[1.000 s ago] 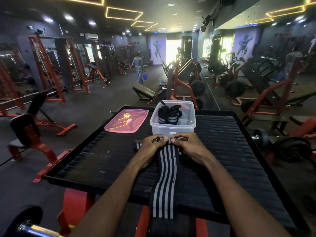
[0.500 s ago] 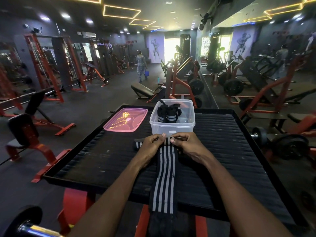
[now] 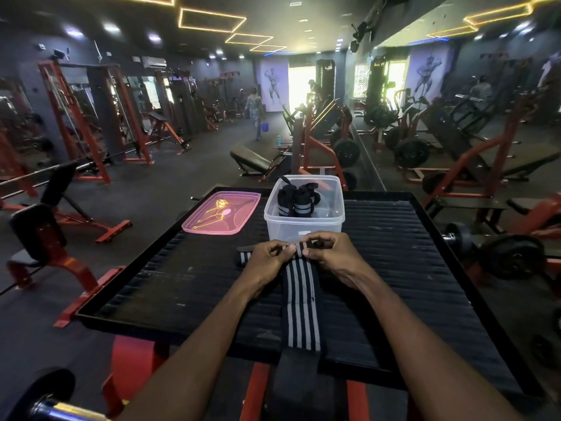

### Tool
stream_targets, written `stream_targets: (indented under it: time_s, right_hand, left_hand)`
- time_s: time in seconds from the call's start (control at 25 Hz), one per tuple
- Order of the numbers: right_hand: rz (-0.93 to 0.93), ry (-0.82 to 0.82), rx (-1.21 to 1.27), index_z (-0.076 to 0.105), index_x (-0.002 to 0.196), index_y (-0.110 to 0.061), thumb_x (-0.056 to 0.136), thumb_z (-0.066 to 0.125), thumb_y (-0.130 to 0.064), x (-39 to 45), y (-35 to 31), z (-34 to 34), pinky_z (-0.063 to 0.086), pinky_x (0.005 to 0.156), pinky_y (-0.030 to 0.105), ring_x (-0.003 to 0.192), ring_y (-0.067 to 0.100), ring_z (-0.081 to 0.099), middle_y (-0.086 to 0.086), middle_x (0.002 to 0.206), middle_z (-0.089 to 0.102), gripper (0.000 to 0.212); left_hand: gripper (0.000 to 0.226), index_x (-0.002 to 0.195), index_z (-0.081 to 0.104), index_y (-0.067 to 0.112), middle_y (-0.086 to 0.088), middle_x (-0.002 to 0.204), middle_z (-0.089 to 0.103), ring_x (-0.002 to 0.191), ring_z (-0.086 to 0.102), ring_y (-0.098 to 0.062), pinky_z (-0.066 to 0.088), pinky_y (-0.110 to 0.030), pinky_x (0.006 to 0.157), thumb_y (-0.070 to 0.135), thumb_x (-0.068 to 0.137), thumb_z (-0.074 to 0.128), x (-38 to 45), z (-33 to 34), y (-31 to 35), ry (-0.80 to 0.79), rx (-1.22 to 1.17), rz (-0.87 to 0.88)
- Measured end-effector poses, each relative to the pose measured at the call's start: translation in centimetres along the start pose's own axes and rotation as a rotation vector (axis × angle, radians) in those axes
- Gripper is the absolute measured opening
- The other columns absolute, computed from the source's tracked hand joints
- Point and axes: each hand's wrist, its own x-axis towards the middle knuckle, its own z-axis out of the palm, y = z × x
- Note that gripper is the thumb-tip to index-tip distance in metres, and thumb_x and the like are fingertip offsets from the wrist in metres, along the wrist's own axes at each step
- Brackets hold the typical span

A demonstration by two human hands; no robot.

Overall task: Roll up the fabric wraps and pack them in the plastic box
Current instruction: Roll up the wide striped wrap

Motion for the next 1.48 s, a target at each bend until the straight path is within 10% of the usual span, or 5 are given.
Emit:
stream_targets:
  time_s: [0.24,0.44,0.72,1.32,1.48]
  right_hand:
    - [0.044,-0.018,0.0,0.075,0.1,-0.002,0.086,0.076,-0.006,-0.08,0.1,0.0,0.043,0.047,0.015,0.057,0.002,0.06,0.001,0.075,0.073,0.015]
    - [0.003,-0.016,0.01,0.077,0.103,-0.007,0.08,0.076,0.007,0.19,0.32,-0.38,0.056,0.08,0.027,0.092,0.021,0.071,0.011,0.098,0.076,0.027]
    - [0.136,-0.052,0.116,0.071,0.108,0.005,0.096,0.062,-0.005,0.1,0.28,-0.3,0.054,0.055,0.028,0.073,0.025,0.061,0.02,0.094,0.07,0.018]
    - [0.074,-0.025,0.082,0.073,0.113,-0.004,0.085,0.069,0.01,0.09,0.83,-0.26,0.057,0.066,0.032,0.093,0.028,0.07,0.023,0.109,0.072,0.031]
    - [0.163,-0.073,0.142,0.073,0.107,-0.005,0.088,0.07,0.002,-0.16,0.3,-0.28,0.056,0.067,0.033,0.085,0.025,0.069,0.016,0.096,0.073,0.021]
  left_hand:
    - [0.018,0.107,0.071,0.004,-0.01,0.103,0.073,0.095,0.066,-0.017,0.051,-0.035,0.092,0.016,0.096,0.063,0.07,-0.04,0.21,0.022,0.036,0.037]
    - [0.022,0.115,0.066,0.007,0.0,0.103,0.072,0.099,0.068,-0.013,0.053,-0.024,0.088,0.02,0.099,0.058,-0.42,0.26,0.69,-0.045,0.015,-0.019]
    - [0.018,0.116,0.064,0.011,-0.007,0.113,0.072,0.109,0.067,-0.021,0.051,-0.039,0.099,0.016,0.1,0.055,0.07,0.24,0.03,0.005,0.019,-0.073]
    - [0.028,0.117,0.065,0.014,-0.007,0.114,0.072,0.109,0.068,-0.022,0.051,-0.047,0.101,0.033,0.096,0.062,-0.28,0.13,0.38,-0.048,-0.085,-0.063]
    - [0.017,0.111,0.068,0.017,-0.007,0.108,0.072,0.107,0.067,-0.023,0.051,-0.043,0.101,0.012,0.097,0.061,-0.25,0.12,0.52,-0.023,-0.067,-0.038]
